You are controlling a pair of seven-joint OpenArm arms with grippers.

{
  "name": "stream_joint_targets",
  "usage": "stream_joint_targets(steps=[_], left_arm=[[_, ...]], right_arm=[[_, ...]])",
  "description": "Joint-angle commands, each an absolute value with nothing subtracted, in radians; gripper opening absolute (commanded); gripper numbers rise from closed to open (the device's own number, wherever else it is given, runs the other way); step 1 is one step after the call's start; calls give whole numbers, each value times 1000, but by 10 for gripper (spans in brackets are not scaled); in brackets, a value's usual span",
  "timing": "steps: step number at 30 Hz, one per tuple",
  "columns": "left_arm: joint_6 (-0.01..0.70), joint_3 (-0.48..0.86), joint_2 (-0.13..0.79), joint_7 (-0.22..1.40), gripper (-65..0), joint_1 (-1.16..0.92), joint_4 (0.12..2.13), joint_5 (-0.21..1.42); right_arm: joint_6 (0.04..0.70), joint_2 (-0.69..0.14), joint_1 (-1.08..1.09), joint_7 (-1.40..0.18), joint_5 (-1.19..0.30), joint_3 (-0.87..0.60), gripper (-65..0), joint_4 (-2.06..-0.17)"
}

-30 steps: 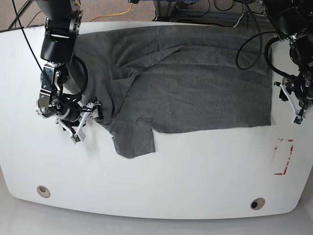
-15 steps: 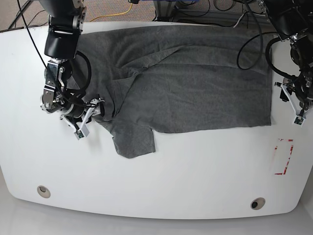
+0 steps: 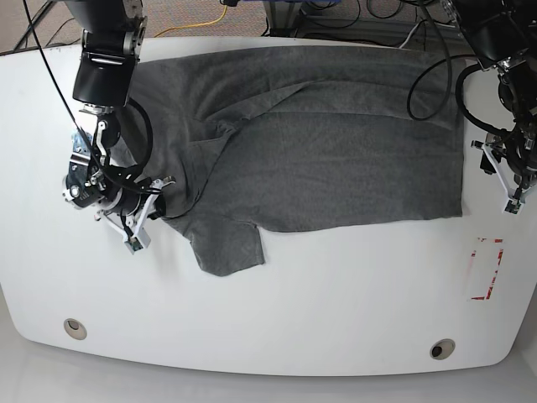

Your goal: Layout the t-shirt on the table in an organized manner, then fold the t-shirt properly

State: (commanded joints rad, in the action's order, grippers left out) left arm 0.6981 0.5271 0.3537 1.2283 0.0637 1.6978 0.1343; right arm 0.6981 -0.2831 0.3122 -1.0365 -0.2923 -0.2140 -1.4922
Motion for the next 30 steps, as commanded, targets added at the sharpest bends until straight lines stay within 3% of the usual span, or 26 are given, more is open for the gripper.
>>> stream_joint_targets(steps=[9, 14, 17, 20, 22, 30], left_arm=[[698, 527, 354, 1228, -290, 64, 1698, 134], [698, 527, 354, 1228, -290, 64, 1698, 134], [698, 527, 354, 1228, -290, 64, 1698, 134], [698, 516, 354, 1228, -290, 64, 1698, 134], [698, 493, 354, 1228, -290, 64, 1698, 134], [698, 479, 354, 1228, -290, 64, 1698, 134]], right_arm=[[698, -209, 176, -1185, -291, -216, -610, -1802], [698, -168, 127, -1181, -288, -216, -604, -1816], [698, -166, 131, -1178, -286, -217, -504, -1778], [698, -173, 176, -1121, -286, -222, -328, -1705], [698, -205, 194, -1066, -286, -220, -263, -1644], [698, -292, 318, -917, -288, -216, -258, -1333]])
